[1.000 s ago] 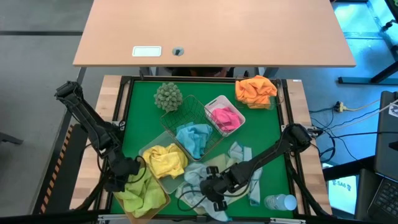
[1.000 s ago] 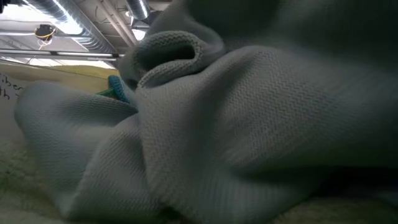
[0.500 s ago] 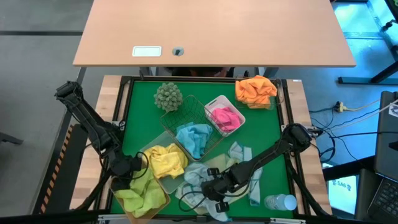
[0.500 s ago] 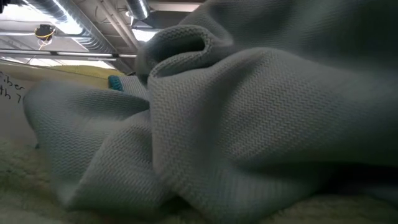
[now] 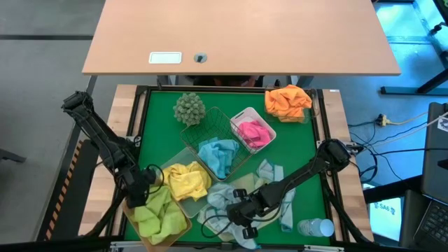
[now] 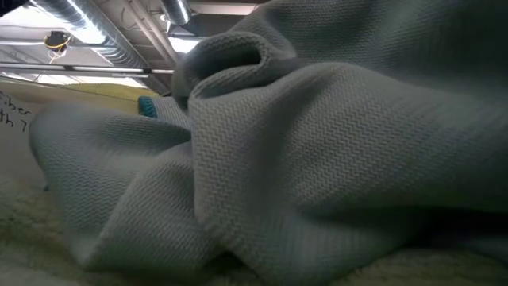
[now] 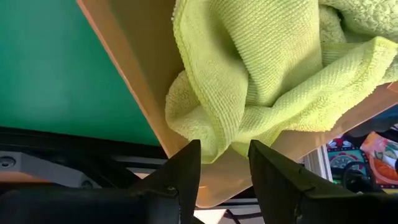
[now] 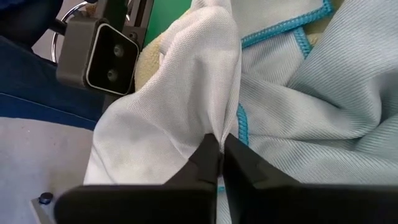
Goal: Sort microfiber towel by color & place in baskets
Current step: Put the blue towel into the black bin
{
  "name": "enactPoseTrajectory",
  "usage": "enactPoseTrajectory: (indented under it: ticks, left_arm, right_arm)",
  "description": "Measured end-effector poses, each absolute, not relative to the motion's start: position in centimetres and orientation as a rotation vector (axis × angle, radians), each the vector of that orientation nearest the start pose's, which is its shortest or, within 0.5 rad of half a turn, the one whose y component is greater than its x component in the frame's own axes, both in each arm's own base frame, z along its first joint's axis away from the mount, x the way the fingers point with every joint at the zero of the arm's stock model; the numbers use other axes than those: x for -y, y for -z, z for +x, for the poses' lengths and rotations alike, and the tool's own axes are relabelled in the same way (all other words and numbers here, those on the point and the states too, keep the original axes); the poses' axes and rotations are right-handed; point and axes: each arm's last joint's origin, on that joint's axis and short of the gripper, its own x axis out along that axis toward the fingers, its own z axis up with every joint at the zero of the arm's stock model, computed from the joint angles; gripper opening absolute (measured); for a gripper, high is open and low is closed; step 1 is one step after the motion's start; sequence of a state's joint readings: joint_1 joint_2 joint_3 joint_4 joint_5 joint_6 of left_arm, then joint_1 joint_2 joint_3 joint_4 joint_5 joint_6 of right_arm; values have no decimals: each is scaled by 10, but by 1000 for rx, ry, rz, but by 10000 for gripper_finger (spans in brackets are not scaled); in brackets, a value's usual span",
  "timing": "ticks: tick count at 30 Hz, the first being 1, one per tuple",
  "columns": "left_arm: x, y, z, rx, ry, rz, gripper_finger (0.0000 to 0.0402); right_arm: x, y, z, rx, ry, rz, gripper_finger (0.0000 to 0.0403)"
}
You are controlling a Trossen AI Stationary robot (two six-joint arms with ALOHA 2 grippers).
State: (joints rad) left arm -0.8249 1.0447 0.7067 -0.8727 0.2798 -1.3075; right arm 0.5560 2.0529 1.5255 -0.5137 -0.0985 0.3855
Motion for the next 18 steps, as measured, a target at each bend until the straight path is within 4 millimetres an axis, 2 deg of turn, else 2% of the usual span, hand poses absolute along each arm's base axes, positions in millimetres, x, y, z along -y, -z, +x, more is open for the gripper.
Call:
enactPoseTrajectory:
  ticks: [3, 7, 13, 18]
  left_arm:
    - [133, -218, 112, -1578, 32, -698, 130]
    - [134, -219, 113, -1561, 56, -705, 130]
    - [136, -220, 116, -1505, 68, -712, 130]
    - [140, -223, 123, -1385, 93, -715, 130]
  right_arm:
    - [-232, -188, 368, -1122, -391, 103, 9]
    - [-237, -213, 376, -1063, -443, 83, 9]
    - [-238, -270, 381, -1009, -458, -29, 8]
    - [-228, -324, 381, -928, -419, -149, 4]
